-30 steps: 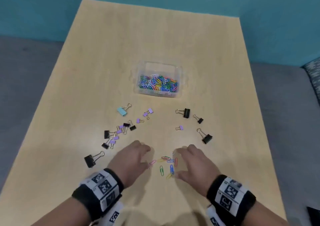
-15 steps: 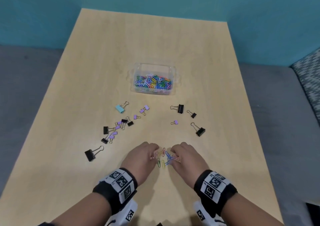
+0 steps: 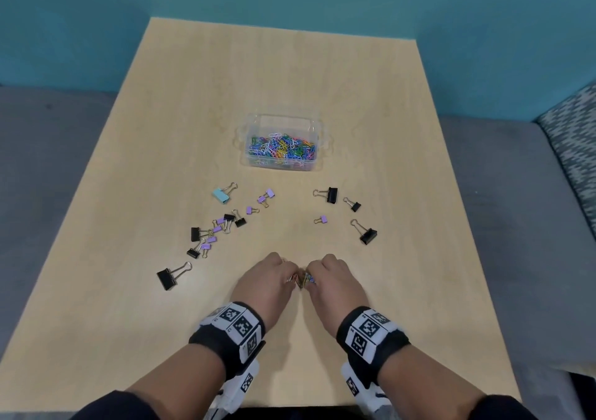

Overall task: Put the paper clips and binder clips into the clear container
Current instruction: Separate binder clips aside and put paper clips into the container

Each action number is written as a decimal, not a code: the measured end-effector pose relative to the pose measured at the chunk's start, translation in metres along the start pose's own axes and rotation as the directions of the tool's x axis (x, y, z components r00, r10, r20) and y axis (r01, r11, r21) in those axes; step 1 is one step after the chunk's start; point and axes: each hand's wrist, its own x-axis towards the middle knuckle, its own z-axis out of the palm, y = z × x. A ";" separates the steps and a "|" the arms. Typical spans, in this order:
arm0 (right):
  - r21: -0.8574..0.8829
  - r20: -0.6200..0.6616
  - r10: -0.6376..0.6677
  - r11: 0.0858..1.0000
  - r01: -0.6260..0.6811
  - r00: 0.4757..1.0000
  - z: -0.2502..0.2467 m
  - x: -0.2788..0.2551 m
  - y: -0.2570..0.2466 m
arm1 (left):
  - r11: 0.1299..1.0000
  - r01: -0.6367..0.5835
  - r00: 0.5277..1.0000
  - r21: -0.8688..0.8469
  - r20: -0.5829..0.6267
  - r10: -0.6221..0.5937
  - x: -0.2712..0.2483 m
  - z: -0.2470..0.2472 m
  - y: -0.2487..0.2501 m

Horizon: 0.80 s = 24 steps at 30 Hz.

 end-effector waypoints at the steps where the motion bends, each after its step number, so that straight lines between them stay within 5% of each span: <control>1: -0.005 0.005 -0.005 1.000 0.005 1.000 0.000 0.000 0.001 | 1.000 -0.001 1.000 0.002 -0.008 0.001 0.000 0.000 0.000; 10: 0.121 0.071 0.113 0.985 -0.121 0.991 -0.010 0.012 -0.004 | 0.999 0.035 0.998 0.010 -0.052 -0.034 -0.002 0.000 -0.001; 16: 0.138 0.032 0.194 0.971 -0.196 0.981 -0.011 -0.013 0.012 | 0.952 0.228 0.965 -0.204 -0.082 -0.248 -0.017 -0.007 -0.006; 24: 0.058 -0.041 0.083 0.995 -0.081 0.996 0.006 -0.002 -0.004 | 0.982 0.187 0.982 0.008 -0.031 -0.187 -0.006 -0.001 0.014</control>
